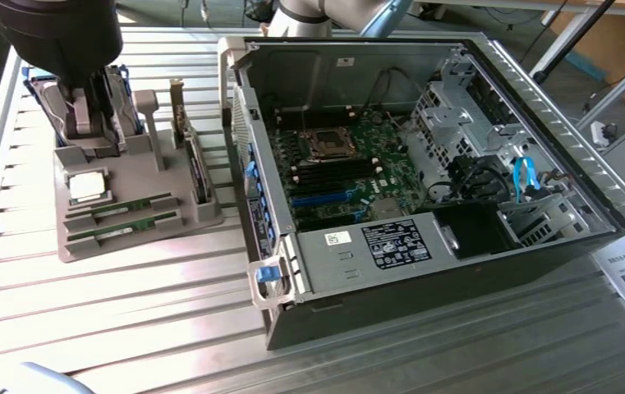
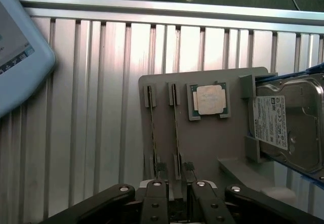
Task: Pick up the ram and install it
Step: 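Pick up the ram and move it above insertion slot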
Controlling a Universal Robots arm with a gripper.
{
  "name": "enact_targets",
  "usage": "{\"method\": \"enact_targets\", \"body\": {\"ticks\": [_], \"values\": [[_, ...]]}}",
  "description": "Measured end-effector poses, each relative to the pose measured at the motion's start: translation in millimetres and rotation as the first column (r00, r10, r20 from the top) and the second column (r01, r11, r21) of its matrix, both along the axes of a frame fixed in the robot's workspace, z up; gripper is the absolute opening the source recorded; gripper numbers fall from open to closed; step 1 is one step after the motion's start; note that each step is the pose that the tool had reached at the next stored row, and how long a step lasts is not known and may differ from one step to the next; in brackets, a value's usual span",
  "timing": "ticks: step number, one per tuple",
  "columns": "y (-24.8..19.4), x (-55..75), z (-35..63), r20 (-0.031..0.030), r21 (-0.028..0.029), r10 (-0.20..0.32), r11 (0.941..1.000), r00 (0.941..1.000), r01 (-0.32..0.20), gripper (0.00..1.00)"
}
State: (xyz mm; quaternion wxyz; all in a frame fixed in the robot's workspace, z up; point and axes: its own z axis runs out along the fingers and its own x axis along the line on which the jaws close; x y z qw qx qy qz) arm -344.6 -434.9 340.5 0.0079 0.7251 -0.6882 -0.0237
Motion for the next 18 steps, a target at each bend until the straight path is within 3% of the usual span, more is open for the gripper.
{"method": "enact_targets", "body": {"ticks": [18], "values": [[0.0, 0.0, -14.6, 0.0, 0.0004, 0.0, 1.0, 1.0, 0.0, 0.25]]}}
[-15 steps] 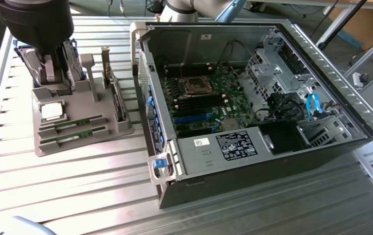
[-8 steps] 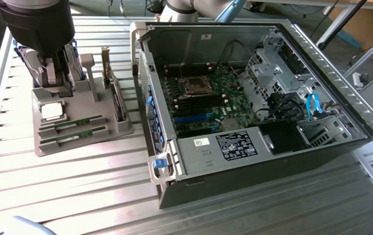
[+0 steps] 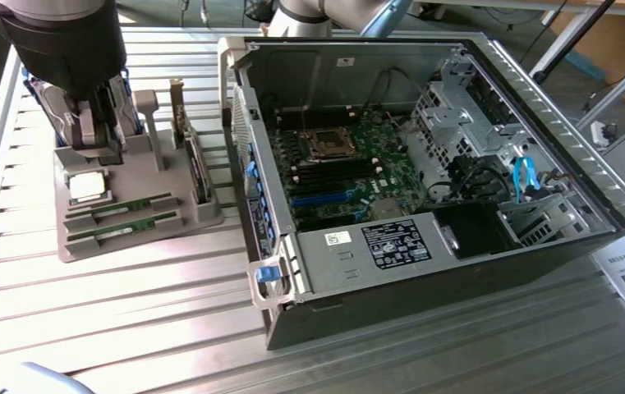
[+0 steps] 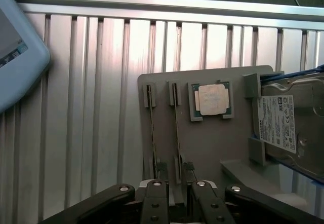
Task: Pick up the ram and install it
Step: 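Pick up the ram and move it above insertion slot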
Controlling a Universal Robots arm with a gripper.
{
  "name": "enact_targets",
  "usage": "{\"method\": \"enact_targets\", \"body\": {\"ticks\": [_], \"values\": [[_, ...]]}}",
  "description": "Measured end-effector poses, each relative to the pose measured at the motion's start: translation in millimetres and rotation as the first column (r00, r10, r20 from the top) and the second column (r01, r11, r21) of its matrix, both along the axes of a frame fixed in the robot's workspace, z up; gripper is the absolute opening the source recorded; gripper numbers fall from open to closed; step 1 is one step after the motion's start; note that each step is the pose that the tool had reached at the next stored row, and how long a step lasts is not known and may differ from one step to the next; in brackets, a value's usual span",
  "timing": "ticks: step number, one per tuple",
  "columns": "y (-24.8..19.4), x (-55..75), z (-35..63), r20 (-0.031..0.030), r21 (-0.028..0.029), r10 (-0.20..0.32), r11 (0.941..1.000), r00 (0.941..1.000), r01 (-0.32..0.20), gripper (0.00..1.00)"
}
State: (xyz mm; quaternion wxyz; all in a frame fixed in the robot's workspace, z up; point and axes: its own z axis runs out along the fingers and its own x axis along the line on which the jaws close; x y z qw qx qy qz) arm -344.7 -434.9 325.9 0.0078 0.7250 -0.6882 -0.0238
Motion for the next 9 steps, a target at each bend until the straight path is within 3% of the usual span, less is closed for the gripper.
{"method": "enact_targets", "body": {"ticks": [9], "values": [[0.0, 0.0, -13.7, 0.0001, 0.0, 0.0, 1.0, 1.0, 0.0, 0.25]]}}
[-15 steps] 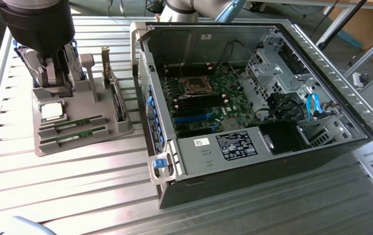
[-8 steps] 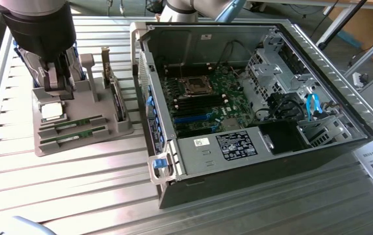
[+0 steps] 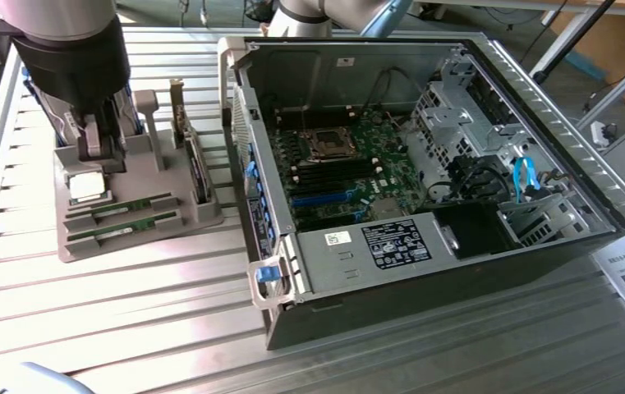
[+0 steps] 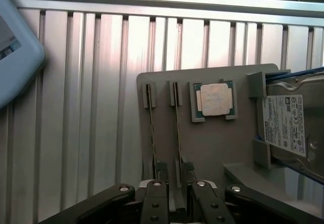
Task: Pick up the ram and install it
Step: 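Pick up the ram and move it above insertion slot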
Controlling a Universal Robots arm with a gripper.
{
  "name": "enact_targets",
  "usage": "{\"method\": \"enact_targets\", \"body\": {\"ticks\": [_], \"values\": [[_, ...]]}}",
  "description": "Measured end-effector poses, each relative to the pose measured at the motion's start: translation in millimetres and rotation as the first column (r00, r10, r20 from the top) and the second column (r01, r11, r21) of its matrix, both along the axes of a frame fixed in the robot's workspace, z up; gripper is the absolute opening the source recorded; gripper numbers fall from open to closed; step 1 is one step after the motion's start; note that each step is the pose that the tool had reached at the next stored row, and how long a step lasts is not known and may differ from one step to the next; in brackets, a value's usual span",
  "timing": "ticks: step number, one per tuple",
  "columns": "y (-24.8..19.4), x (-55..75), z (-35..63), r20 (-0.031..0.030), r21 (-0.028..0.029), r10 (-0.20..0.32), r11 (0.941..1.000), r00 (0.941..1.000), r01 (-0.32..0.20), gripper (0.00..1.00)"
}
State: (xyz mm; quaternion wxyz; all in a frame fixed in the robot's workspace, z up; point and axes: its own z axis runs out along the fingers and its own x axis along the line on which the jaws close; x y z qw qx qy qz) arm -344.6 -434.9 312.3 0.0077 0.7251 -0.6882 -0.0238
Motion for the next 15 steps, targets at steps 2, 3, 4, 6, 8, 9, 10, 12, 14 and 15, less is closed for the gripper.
{"method": "enact_targets", "body": {"ticks": [2, 3, 4, 6, 8, 9, 10, 12, 14, 15], "values": [[0.0, 0.0, -3.2, -0.0001, -0.0001, 0.0, 1.0, 1.0, 0.0, 0.25], [0.0, 0.0, -4.9, -0.0001, -0.0001, 0.0, 1.0, 1.0, 0.0, 0.25], [0.0, 0.0, -6.6, 0.0, -0.0001, 0.0, 1.0, 1.0, 0.0, 0.25], [0.0, 0.0, -10.2, -0.0001, -0.0001, 0.0, 1.0, 1.0, 0.0, 0.25], [0.0, 0.0, -13.2, 0.0, 0.0, 0.0, 1.0, 1.0, 0.0, 0.25], [0.0, 0.0, -15.0, 0.0, 0.0, 0.0, 1.0, 1.0, 0.0, 0.25], [0.0, 0.0, -16.7, 0.0, 0.0, 0.0, 1.0, 1.0, 0.0, 0.25], [0.0, 0.0, -20.0, 0.0, -0.0001, 0.0, 1.0, 1.0, 0.0, 0.25], [0.0, 0.0, -23.4, 0.0001, 0.0, 0.0, 1.0, 1.0, 0.0, 0.25], [0.0, 0.0, -25.1, 0.0001, 0.0, 0.0, 1.0, 1.0, 0.0, 0.25]]}}
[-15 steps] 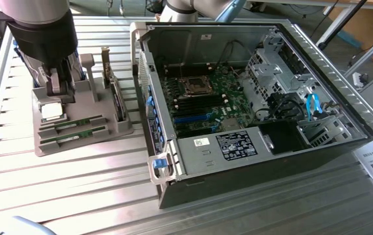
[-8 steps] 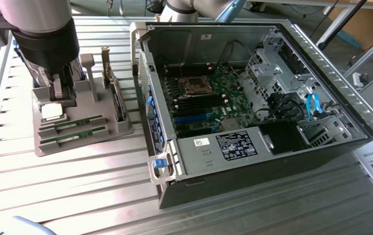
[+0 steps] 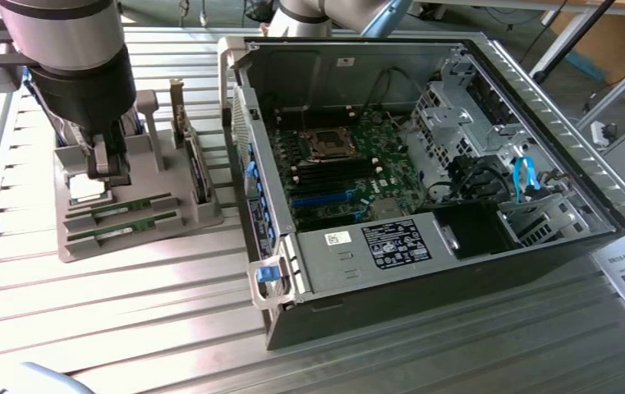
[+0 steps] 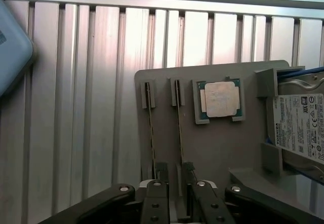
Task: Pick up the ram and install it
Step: 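Pick up the ram and move it above insertion slot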
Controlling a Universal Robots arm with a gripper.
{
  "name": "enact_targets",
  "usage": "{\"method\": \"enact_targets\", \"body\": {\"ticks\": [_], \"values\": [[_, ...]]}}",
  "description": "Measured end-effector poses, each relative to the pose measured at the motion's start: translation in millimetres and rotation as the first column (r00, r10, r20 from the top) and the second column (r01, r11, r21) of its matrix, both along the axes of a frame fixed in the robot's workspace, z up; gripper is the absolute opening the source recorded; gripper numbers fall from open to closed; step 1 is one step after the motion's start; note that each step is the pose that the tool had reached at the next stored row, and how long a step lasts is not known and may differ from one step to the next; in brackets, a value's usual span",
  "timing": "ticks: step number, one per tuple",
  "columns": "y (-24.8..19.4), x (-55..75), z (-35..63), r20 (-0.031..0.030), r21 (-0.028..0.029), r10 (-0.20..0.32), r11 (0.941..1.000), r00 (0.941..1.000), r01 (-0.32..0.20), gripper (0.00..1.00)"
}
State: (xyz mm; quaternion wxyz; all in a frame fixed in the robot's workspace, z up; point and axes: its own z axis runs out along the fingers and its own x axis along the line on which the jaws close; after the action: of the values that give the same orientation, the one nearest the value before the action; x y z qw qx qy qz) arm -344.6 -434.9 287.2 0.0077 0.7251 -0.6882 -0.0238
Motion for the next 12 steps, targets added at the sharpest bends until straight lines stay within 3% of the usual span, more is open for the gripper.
{"method": "enact_targets", "body": {"ticks": [12], "values": [[0.0, 0.0, -25.6, -0.0001, 0.0, 0.0, 1.0, 1.0, 0.0, 0.25]]}}
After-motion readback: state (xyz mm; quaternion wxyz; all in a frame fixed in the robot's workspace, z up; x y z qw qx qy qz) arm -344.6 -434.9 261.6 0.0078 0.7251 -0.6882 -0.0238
